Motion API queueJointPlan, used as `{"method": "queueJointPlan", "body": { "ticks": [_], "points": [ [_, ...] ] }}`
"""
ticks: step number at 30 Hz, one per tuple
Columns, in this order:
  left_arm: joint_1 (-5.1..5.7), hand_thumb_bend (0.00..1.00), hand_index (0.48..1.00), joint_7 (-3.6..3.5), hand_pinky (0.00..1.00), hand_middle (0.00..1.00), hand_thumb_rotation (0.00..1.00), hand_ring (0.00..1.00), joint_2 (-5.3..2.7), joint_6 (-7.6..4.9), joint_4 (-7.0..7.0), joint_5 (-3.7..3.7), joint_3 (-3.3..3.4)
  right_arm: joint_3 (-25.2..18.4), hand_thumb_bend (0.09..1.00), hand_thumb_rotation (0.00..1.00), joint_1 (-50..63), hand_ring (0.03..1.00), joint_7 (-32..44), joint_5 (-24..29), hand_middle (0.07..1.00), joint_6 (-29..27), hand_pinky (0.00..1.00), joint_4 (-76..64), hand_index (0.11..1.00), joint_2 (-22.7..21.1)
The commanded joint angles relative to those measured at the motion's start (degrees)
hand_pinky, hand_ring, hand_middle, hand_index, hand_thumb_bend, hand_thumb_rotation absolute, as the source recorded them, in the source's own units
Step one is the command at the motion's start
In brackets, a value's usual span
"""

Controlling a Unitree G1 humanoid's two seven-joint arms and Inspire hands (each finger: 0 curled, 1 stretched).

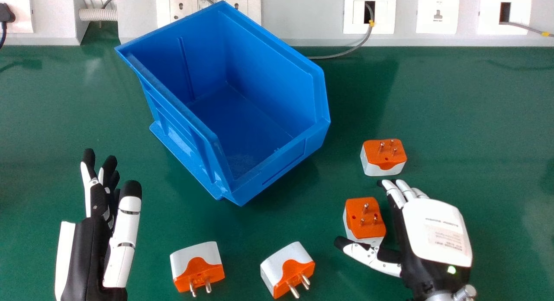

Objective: Pick all objects and put in blue box

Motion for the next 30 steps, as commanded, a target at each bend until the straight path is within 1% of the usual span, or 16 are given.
{"method": "queueJointPlan", "body": {
  "ticks": [1, 5, 9, 11, 14, 16, 18, 19, 20, 21, 23, 24, 26, 27, 28, 30],
  "points": [
    [0.33, 0.39, 0.999, 0.24, 1.0, 1.0, 0.85, 1.0, 0.04, -1.14, -1.66, 0.09, 0.06, 0.6, 0.569, 0.59, 0.0, 0.837, 2.1, -0.6, 0.874, 2.2, 0.75, 0.0, 0.842, -0.8],
    [0.5, 0.38, 1.0, 0.27, 1.0, 1.0, 0.85, 1.0, -0.06, -0.82, -1.98, -0.3, -0.13, 1.5, 0.589, 0.41, -0.3, 0.813, 4.0, -1.6, 0.844, 4.1, 0.73, -0.4, 0.811, -1.0],
    [0.68, 0.4, 0.998, 0.56, 1.0, 1.0, 0.86, 1.0, -0.03, -0.5, -2.32, -0.01, -0.17, 1.8, 0.582, 0.28, -0.1, 0.771, 5.0, -1.5, 0.796, 4.7, 0.69, -1.1, 0.768, -1.2],
    [0.81, 0.41, 0.999, 0.57, 1.0, 1.0, 0.86, 1.0, -0.08, -0.14, -2.72, -0.21, -0.18, 1.9, 0.585, 0.21, -0.3, 0.745, 5.2, -1.4, 0.769, 5.0, 0.67, -1.1, 0.745, -1.2],
    [0.66, 0.37, 1.0, 0.56, 1.0, 1.0, 0.86, 1.0, -0.12, -0.31, -2.75, -0.49, -0.12, 2.0, 0.596, 0.06, -0.8, 0.692, 3.6, -1.0, 0.722, 4.1, 0.63, -0.1, 0.682, -1.3],
    [0.6, 0.37, 1.0, 0.65, 1.0, 1.0, 0.86, 1.0, -0.09, -0.03, -2.94, -0.4, -0.08, 2.1, 0.539, 0.02, -1.4, 0.492, 0.6, -1.1, 0.551, 2.7, 0.45, 1.3, 0.584, -1.5],
    [0.48, 0.38, 1.0, 0.97, 1.0, 1.0, 0.86, 1.0, -0.18, -0.27, -2.92, -0.01, -0.01, 1.9, 0.518, 0.0, -1.8, 0.411, -1.0, -0.2, 0.476, 1.1, 0.32, 2.4, 0.546, -1.6],
    [0.48, 0.36, 0.999, 0.8, 1.0, 1.0, 0.85, 1.0, -0.23, -0.28, -3.04, -0.44, -0.09, 1.8, 0.516, 0.0, -2.1, 0.402, -1.0, 0.2, 0.466, 0.6, 0.31, 2.7, 0.532, -1.7],
    [0.47, 0.35, 0.999, 0.8, 1.0, 1.0, 0.84, 1.0, -0.24, -0.39, -3.02, -0.52, -0.1, 1.7, 0.515, 0.0, -2.3, 0.398, -0.8, 0.8, 0.459, 0.2, 0.29, 3.0, 0.519, -1.7],
    [0.46, 0.33, 0.998, 0.56, 1.0, 1.0, 0.83, 1.0, -0.27, -0.33, -3.04, -1.12, -0.14, 1.5, 0.514, 0.0, -2.5, 0.398, -0.6, 1.5, 0.457, 0.0, 0.3, 3.3, 0.512, -1.6],
    [0.57, 0.33, 0.998, 0.73, 1.0, 1.0, 0.82, 1.0, -0.37, -0.21, -3.22, -0.93, -0.11, 1.2, 0.513, 0.0, -2.8, 0.395, 1.3, 3.2, 0.464, 0.0, 0.3, 3.1, 0.511, -1.6],
    [0.63, 0.33, 0.998, 0.58, 1.0, 0.99, 0.81, 1.0, -0.44, -0.01, -3.37, -1.34, -0.14, 0.9, 0.512, 0.0, -2.8, 0.393, 2.8, 4.0, 0.467, 0.6, 0.3, 2.4, 0.512, -1.4],
    [0.73, 0.34, 0.999, 0.41, 1.0, 1.0, 0.81, 1.0, -0.43, 0.2, -3.55, -1.7, -0.18, 0.6, 0.494, 0.0, -2.5, 0.424, 5.1, 5.4, 0.508, 0.6, 0.3, 1.1, 0.542, -1.6],
    [0.78, 0.35, 0.999, 0.37, 1.0, 1.0, 0.81, 1.0, -0.42, 0.21, -3.64, -1.73, -0.22, 0.5, 0.491, 0.0, -2.3, 0.431, 5.9, 5.8, 0.519, 0.4, 0.3, 0.5, 0.549, -1.8],
    [0.86, 0.36, 0.999, 0.47, 1.0, 1.0, 0.8, 1.0, -0.33, 0.05, -3.64, -1.29, -0.21, 0.4, 0.487, 0.0, -2.1, 0.436, 6.5, 6.1, 0.531, 0.3, 0.3, 0.0, 0.559, -2.0],
    [1.02, 0.35, 0.998, 0.48, 1.0, 1.0, 0.81, 1.0, -0.21, -0.09, -3.7, -0.97, -0.19, 0.2, 0.484, 0.0, -2.0, 0.444, 7.1, 6.6, 0.547, 0.0, 0.3, -0.6, 0.563, -2.2]
  ]
}}
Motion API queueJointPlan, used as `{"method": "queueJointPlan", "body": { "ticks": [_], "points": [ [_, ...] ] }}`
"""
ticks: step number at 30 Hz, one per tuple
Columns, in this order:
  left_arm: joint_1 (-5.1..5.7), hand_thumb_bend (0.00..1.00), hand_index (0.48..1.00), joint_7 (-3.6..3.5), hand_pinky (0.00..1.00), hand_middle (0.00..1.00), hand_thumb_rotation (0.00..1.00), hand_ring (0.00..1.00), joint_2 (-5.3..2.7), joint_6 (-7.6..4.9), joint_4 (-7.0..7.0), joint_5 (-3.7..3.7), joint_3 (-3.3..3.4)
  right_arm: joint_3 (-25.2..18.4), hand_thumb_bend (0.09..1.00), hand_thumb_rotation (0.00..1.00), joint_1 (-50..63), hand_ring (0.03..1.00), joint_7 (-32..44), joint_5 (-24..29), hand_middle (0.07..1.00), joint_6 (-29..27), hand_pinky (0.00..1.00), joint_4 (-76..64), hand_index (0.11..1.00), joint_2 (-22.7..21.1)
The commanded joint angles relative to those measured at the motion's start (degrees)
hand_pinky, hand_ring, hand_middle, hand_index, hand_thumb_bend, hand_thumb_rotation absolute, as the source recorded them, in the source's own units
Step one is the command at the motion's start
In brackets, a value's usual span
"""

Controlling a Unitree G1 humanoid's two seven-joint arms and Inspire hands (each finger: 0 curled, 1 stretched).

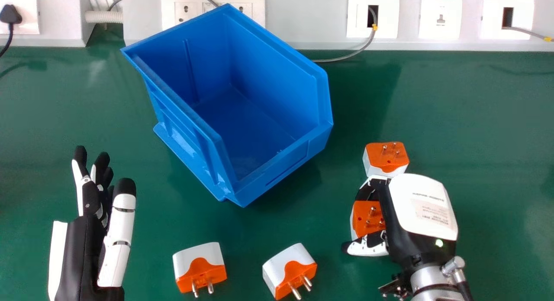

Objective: Pick all objects and put in blue box

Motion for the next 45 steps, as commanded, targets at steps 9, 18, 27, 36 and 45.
{"method": "queueJointPlan", "body": {
  "ticks": [9, 18, 27, 36, 45],
  "points": [
    [0.11, 0.42, 0.991, -0.61, 1.0, 0.99, 0.81, 1.0, 0.51, -1.0, -1.07, -0.32, 0.15, -1.2, 0.482, 0.0, 2.7, 0.436, 0.6, 1.7, 0.544, -1.4, 0.28, 1.1, 0.572, -1.7],
    [0.97, 0.42, 0.982, -0.3, 1.0, 0.99, 0.78, 1.0, 0.0, -0.05, -2.21, -0.5, 0.18, -3.1, 0.483, 0.0, 8.4, 0.44, 3.2, 1.0, 0.559, -0.6, 0.31, -13.8, 0.569, -2.5],
    [0.9, 0.41, 0.984, 0.1, 1.0, 0.99, 0.79, 1.0, 0.37, 0.14, -2.43, 0.84, 0.34, -6.0, 0.484, 0.0, 15.3, 0.402, 6.5, 2.2, 0.486, -4.3, 0.28, -31.8, 0.568, -3.4],
    [0.65, 0.44, 0.981, -0.49, 1.0, 0.99, 0.8, 1.0, 0.26, 0.62, -2.46, -0.11, 0.07, -6.2, 0.482, 0.0, 9.8, 0.387, 10.0, 3.1, 0.491, -7.7, 0.27, -37.4, 0.571, -1.7],
    [0.47, 0.44, 0.975, -0.34, 1.0, 0.98, 0.8, 1.0, -0.2, 0.55, -2.49, -0.21, -0.18, -3.2, 0.484, 0.0, -6.0, 0.394, 15.5, 2.4, 0.488, -7.4, 0.27, -29.7, 0.562, 2.5]
  ]
}}
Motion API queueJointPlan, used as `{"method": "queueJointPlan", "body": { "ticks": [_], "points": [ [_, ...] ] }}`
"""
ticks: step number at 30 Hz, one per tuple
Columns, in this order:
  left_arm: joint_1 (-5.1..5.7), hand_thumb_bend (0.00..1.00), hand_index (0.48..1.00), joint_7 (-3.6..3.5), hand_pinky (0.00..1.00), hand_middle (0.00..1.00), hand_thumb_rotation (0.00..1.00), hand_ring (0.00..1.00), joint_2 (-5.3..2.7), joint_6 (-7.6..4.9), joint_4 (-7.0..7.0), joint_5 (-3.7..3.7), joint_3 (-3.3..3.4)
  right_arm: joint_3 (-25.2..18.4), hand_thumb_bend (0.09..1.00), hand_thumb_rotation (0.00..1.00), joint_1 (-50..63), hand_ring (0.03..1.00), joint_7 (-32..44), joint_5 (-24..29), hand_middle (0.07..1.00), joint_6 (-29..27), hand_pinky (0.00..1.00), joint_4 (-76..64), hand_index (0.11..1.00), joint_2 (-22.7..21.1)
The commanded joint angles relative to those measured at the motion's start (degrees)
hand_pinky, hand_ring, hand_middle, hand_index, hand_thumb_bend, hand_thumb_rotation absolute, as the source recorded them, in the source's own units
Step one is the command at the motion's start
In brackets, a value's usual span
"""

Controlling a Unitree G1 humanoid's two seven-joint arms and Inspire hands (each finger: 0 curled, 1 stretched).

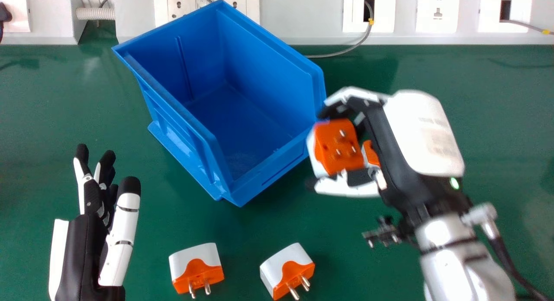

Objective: Pick all objects and put in blue box

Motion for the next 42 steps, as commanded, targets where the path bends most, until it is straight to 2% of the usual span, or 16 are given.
{"method": "queueJointPlan", "body": {
  "ticks": [1, 4, 7, 8, 10, 14, 15, 18, 22, 27, 31, 35, 38, 40, 41, 42],
  "points": [
    [0.04, 0.43, 0.975, 0.0, 1.0, 0.98, 0.8, 1.0, 0.08, -0.49, -1.13, 0.04, -0.02, 0.8, 0.484, 0.0, -4.9, 0.392, 0.8, 0.2, 0.481, -1.0, 0.27, 3.0, 0.56, 1.1],
    [0.24, 0.43, 0.982, -0.12, 1.0, 0.99, 0.81, 1.0, 0.38, -0.71, -1.08, 0.29, 0.0, 1.5, 0.484, 0.0, -10.3, 0.392, 0.7, 0.6, 0.474, -1.9, 0.27, 8.7, 0.559, 2.4],
    [0.46, 0.45, 0.978, -0.02, 1.0, 0.99, 0.82, 1.0, 0.32, -0.82, -1.04, 0.42, -0.02, 2.4, 0.486, 0.0, -15.7, 0.405, 0.2, 0.2, 0.496, -2.8, 0.29, 14.4, 0.555, 3.4],
    [0.52, 0.45, 0.977, 0.07, 1.0, 0.99, 0.82, 1.0, 0.19, -0.79, -1.11, 0.38, -0.09, 2.8, 0.486, 0.0, -18.1, 0.407, -0.2, 0.1, 0.5, -3.6, 0.29, 17.0, 0.554, 3.6],
    [0.84, 0.45, 0.974, 0.54, 1.0, 0.98, 0.81, 1.0, -0.07, -0.52, -1.56, 0.9, -0.27, 3.7, 0.488, 0.0, -22.0, 0.413, -2.0, -0.6, 0.511, -5.6, 0.29, 21.7, 0.535, 3.6],
    [1.57, 0.47, 0.97, 0.15, 1.0, 0.98, 0.79, 1.0, -0.23, -0.26, -2.18, -0.23, -0.6, 5.2, 0.49, 0.0, -29.3, 0.422, -6.2, -1.3, 0.515, -7.5, 0.3, 31.8, 0.508, 5.4],
    [1.76, 0.46, 0.971, 0.14, 1.0, 0.99, 0.79, 1.0, -0.26, -0.2, -2.4, -0.22, -0.69, 5.6, 0.49, 0.0, -30.9, 0.423, -7.0, -1.2, 0.518, -7.5, 0.3, 34.2, 0.508, 6.2],
    [2.19, 0.46, 0.978, 0.43, 1.0, 0.99, 0.81, 1.0, -0.11, -0.12, -2.77, 0.84, -0.8, 7.9, 0.488, 0.0, -37.1, 0.422, -8.5, -3.1, 0.532, -5.7, 0.28, 43.1, 0.526, 8.3],
    [2.7, 0.46, 0.983, 0.22, 1.0, 0.99, 0.82, 1.0, -0.17, -0.39, -2.95, 0.43, -0.97, 8.5, 0.485, 0.0, -42.6, 0.422, -9.0, -1.4, 0.533, -6.8, 0.27, 51.9, 0.542, 10.8],
    [3.61, 0.42, 0.981, 0.41, 1.0, 0.99, 0.81, 1.0, -0.6, -0.35, -3.5, 0.49, -1.31, 9.0, 0.487, 0.0, -48.8, 0.43, -9.1, 0.3, 0.556, -7.5, 0.28, 61.9, 0.512, 13.8],
    [4.22, 0.43, 0.979, 0.95, 1.0, 0.99, 0.83, 1.0, -0.82, -0.59, -3.78, 1.68, -1.53, 10.4, 0.49, 0.0, -52.1, 0.431, -9.2, 0.3, 0.556, -7.7, 0.29, 67.4, 0.499, 15.0],
    [4.73, 0.43, 0.98, 1.2, 1.0, 0.99, 0.82, 1.0, -1.18, -0.81, -3.94, 1.59, -1.81, 11.6, 0.506, 0.0, -54.0, 0.433, -10.5, 0.1, 0.549, -8.6, 0.38, 71.7, 0.48, 15.7],
    [5.02, 0.43, 0.98, 1.25, 1.0, 0.99, 0.82, 1.0, -1.48, -1.41, -3.79, 1.36, -1.89, 12.5, 0.512, 0.0, -54.4, 0.422, -10.6, -0.2, 0.535, -7.4, 0.38, 73.2, 0.497, 16.1],
    [5.21, 0.43, 0.982, 1.25, 1.0, 0.99, 0.82, 1.0, -1.57, -1.36, -3.8, 1.35, -1.89, 12.2, 0.509, 0.0, -53.8, 0.4, -10.6, 0.7, 0.508, -7.3, 0.37, 73.2, 0.542, 16.2],
    [5.34, 0.43, 0.983, 1.34, 1.0, 0.99, 0.82, 1.0, -1.68, -1.02, -3.99, 1.44, -1.91, 12.3, 0.513, 0.0, -53.4, 0.41, -10.6, 0.7, 0.523, -7.5, 0.39, 73.0, 0.604, 16.0],
    [5.46, 0.44, 0.983, 1.48, 1.0, 0.99, 0.82, 1.0, -1.81, -0.68, -4.23, 1.68, -1.94, 12.6, 0.553, 0.0, -53.1, 0.521, -10.4, 0.6, 0.62, -7.7, 0.44, 72.7, 0.682, 15.6]
  ]
}}
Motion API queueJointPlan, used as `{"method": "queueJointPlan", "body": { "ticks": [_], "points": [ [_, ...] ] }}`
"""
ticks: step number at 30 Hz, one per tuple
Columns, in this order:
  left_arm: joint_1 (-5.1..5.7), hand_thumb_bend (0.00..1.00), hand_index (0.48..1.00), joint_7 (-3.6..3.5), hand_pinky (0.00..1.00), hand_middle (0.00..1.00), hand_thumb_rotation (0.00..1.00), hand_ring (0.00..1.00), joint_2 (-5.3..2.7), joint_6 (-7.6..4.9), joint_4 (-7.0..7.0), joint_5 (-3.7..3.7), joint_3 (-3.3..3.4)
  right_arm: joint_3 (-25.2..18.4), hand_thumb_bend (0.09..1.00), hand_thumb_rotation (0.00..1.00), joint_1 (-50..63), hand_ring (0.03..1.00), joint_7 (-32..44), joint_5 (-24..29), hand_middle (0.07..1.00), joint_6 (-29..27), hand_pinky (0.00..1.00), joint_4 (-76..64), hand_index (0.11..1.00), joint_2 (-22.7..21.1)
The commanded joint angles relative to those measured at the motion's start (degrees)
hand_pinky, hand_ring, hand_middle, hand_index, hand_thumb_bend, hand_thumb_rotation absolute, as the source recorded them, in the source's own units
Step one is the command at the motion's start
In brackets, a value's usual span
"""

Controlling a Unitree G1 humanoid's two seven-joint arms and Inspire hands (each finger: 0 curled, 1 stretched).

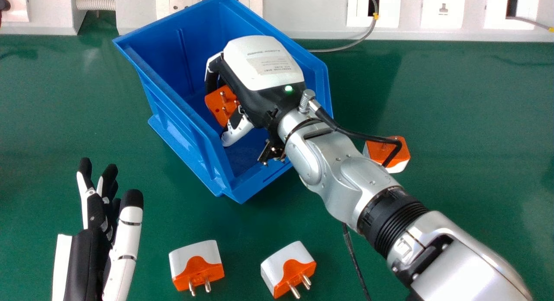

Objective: Pick all objects and put in blue box

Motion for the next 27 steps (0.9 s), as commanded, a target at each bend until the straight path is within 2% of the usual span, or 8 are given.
{"method": "queueJointPlan", "body": {
  "ticks": [1, 3, 5, 9, 14, 18, 24, 27],
  "points": [
    [0.55, 0.45, 0.984, 0.65, 1.0, 0.99, 0.83, 1.0, -0.22, -0.35, -1.84, 0.62, 0.04, 0.6, 0.598, 0.0, -1.6, 0.665, -0.9, 0.2, 0.746, -0.5, 0.53, -1.5, 0.767, -0.6],
    [0.49, 0.46, 0.983, 0.9, 1.0, 0.99, 0.83, 1.0, -0.32, -0.17, -1.89, 0.87, -0.01, 1.2, 0.648, 0.0, -1.3, 0.795, -0.2, -0.2, 0.861, -0.7, 0.67, -2.1, 0.855, -1.3],
    [0.13, 0.46, 0.979, 0.93, 1.0, 0.99, 0.83, 1.0, -0.2, -0.08, -1.6, 0.72, 0.0, 1.3, 0.697, 0.0, -1.1, 0.856, 0.1, 0.1, 0.919, -0.7, 0.74, -2.6, 0.908, -1.6],
    [-0.42, 0.44, 0.983, 0.66, 1.0, 0.99, 0.83, 1.0, 0.19, -0.34, -1.12, 0.61, 0.01, 1.2, 0.684, 0.01, -0.4, 0.902, 0.7, 0.4, 0.964, -0.4, 0.77, -4.3, 0.955, -2.2],
    [-1.71, 0.42, 0.984, 0.57, 1.0, 0.99, 0.86, 1.0, 0.59, -0.48, -0.3, 0.63, 0.33, 1.3, 0.642, 0.0, 1.0, 0.911, 0.9, 0.3, 0.967, 0.3, 0.77, -7.3, 0.962, -3.0],
    [-2.71, 0.44, 0.98, 0.43, 1.0, 0.99, 0.84, 1.0, 0.7, -0.67, 0.39, 0.39, 0.47, 0.3, 0.686, 0.0, 3.4, 0.912, 1.5, 1.0, 0.964, 0.5, 0.78, -12.2, 0.956, -4.2],
    [-3.52, 0.44, 0.976, 0.43, 1.0, 0.99, 0.83, 1.0, 0.75, -0.7, 0.77, 0.49, 0.5, -1.7, 0.766, 0.0, 14.7, 0.869, -2.0, -0.6, 0.916, 1.8, 0.7, -29.0, 0.891, -8.2],
    [-4.0, 0.42, 0.973, 0.52, 1.0, 0.99, 0.82, 1.0, 0.66, -0.92, 1.28, 0.35, 0.55, -2.3, 0.741, 0.0, 22.0, 0.863, -3.2, -1.4, 0.912, 2.4, 0.67, -37.9, 0.89, -10.3]
  ]
}}
